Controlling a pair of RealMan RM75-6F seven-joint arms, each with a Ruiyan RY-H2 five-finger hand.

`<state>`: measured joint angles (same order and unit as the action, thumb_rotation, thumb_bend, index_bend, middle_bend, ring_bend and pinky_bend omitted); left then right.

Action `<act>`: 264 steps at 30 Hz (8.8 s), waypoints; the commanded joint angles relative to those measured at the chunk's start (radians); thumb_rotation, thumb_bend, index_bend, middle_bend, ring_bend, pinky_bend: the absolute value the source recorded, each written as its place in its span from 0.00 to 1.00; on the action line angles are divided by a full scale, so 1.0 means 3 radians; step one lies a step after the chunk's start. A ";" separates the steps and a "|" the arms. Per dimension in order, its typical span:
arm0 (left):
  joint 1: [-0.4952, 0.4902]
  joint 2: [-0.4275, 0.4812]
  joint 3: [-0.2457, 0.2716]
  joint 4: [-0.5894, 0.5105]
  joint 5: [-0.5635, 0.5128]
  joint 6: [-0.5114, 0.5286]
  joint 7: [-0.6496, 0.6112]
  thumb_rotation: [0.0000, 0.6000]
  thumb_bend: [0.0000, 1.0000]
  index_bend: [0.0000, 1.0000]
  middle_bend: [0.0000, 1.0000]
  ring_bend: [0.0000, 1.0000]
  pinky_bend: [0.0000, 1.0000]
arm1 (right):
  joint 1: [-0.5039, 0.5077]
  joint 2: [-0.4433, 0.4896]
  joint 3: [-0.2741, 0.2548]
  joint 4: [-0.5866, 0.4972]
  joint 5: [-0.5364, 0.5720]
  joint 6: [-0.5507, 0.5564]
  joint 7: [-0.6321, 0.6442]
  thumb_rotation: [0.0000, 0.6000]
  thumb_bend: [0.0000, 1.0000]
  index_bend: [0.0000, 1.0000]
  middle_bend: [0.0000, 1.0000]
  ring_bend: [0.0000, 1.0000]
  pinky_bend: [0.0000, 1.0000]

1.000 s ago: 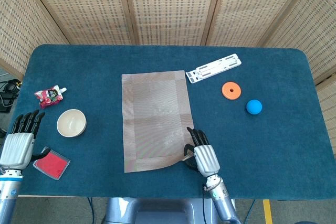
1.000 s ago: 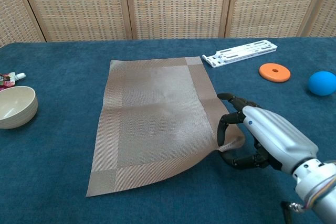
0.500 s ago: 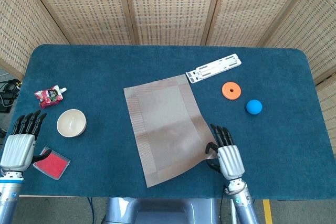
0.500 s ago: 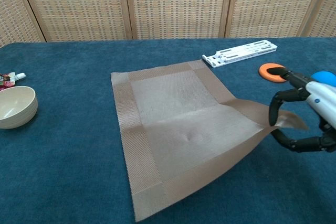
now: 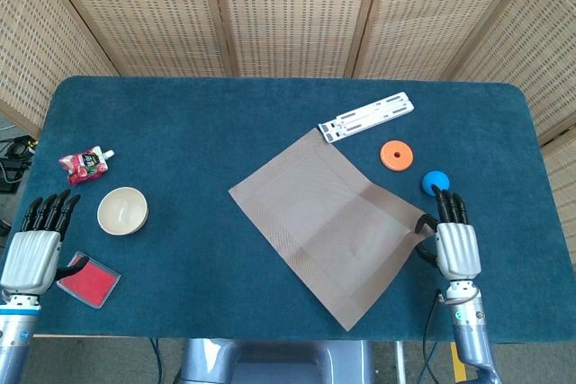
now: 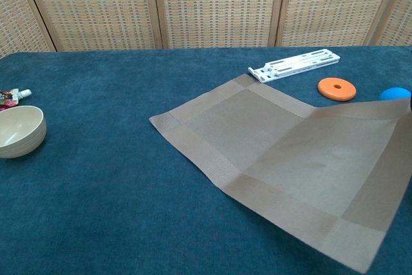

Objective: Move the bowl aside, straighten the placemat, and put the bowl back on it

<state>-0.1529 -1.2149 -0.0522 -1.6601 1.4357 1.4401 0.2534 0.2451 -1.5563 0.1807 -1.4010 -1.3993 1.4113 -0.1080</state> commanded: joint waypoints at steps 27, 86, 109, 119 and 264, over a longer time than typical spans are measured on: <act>-0.0189 0.0000 -0.0094 -0.0071 0.0031 -0.0174 0.0157 1.00 0.14 0.00 0.00 0.00 0.00 | -0.0305 0.0707 -0.0025 -0.0312 0.0107 0.0157 0.0397 1.00 0.23 0.22 0.00 0.00 0.00; -0.2554 -0.2334 -0.0572 0.2079 -0.1344 -0.1789 0.1749 1.00 0.00 0.10 0.00 0.00 0.00 | -0.0332 0.1205 0.0095 -0.0481 0.0055 0.0160 0.1352 1.00 0.23 0.22 0.00 0.00 0.00; -0.2676 -0.2634 -0.0487 0.2487 -0.0861 -0.1700 0.1139 1.00 0.39 0.30 0.00 0.00 0.00 | -0.0344 0.1236 0.0116 -0.0495 0.0068 0.0176 0.1438 1.00 0.23 0.22 0.00 0.00 0.00; -0.2664 -0.2667 -0.0483 0.2556 -0.0743 -0.1662 0.0989 1.00 0.39 0.58 0.00 0.00 0.00 | -0.0351 0.1249 0.0111 -0.0513 0.0046 0.0192 0.1460 1.00 0.23 0.22 0.00 0.00 0.00; -0.0773 -0.0818 0.0209 0.2022 -0.0083 -0.0957 -0.0804 1.00 0.32 0.53 0.00 0.00 0.00 | -0.0494 0.1172 -0.0334 -0.0916 -0.0699 0.0556 0.0738 1.00 0.24 0.22 0.00 0.00 0.00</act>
<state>-0.3832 -1.4580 0.0122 -1.0554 1.4115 1.1552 0.0103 0.0970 -1.2047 0.0806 -1.6758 -1.6091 1.5781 0.1133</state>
